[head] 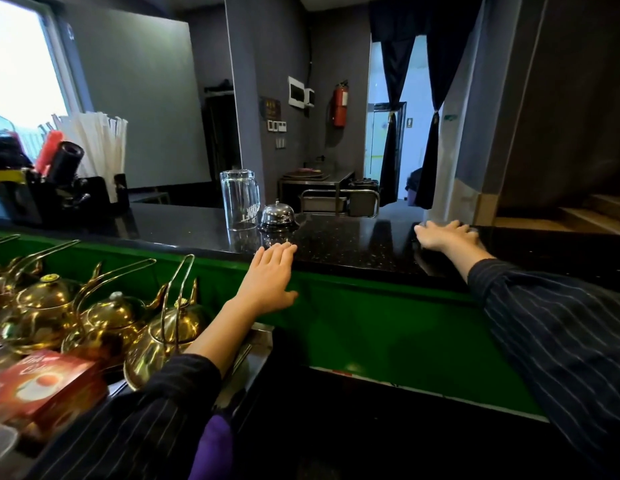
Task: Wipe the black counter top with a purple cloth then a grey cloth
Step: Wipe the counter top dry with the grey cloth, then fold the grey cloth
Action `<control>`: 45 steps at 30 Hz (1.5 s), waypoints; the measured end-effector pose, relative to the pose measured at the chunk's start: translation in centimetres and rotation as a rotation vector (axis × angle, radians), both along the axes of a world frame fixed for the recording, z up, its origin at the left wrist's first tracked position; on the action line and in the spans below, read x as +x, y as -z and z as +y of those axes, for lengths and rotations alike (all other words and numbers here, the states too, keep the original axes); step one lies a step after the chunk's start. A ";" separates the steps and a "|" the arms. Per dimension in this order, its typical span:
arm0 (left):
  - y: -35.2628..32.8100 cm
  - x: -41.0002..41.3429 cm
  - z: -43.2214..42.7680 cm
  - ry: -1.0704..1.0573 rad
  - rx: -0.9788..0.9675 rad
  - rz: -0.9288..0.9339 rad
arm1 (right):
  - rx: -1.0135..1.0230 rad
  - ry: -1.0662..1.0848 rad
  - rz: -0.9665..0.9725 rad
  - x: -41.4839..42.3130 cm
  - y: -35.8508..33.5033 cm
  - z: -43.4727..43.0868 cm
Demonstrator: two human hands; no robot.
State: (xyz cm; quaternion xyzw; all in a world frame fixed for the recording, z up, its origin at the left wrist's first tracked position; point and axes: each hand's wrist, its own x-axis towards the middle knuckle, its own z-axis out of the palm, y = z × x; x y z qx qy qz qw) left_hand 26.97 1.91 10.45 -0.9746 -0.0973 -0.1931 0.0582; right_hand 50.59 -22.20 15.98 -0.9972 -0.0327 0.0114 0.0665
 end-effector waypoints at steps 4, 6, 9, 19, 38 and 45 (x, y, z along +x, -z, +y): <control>0.3 0.8 0.1 0.004 0.014 0.005 | -0.031 0.010 0.019 1.7 -0.1 1.8; 0.4 1.0 0.1 0.011 0.003 0.002 | -0.052 -0.126 0.023 1.6 0.1 4.2; 0.5 1.1 -0.1 0.012 -0.027 0.001 | -0.039 -0.392 0.025 -1.2 0.0 9.7; -2.5 -0.6 -1.3 0.044 -0.326 0.147 | 0.253 -0.884 0.183 -14.7 -1.3 12.7; -1.6 -7.7 -6.9 0.257 -2.075 -0.209 | 0.191 -1.194 -0.413 -24.2 5.8 1.4; -4.4 -9.0 -6.2 0.297 -1.922 -0.139 | 0.912 -0.880 -0.239 -25.6 5.9 0.5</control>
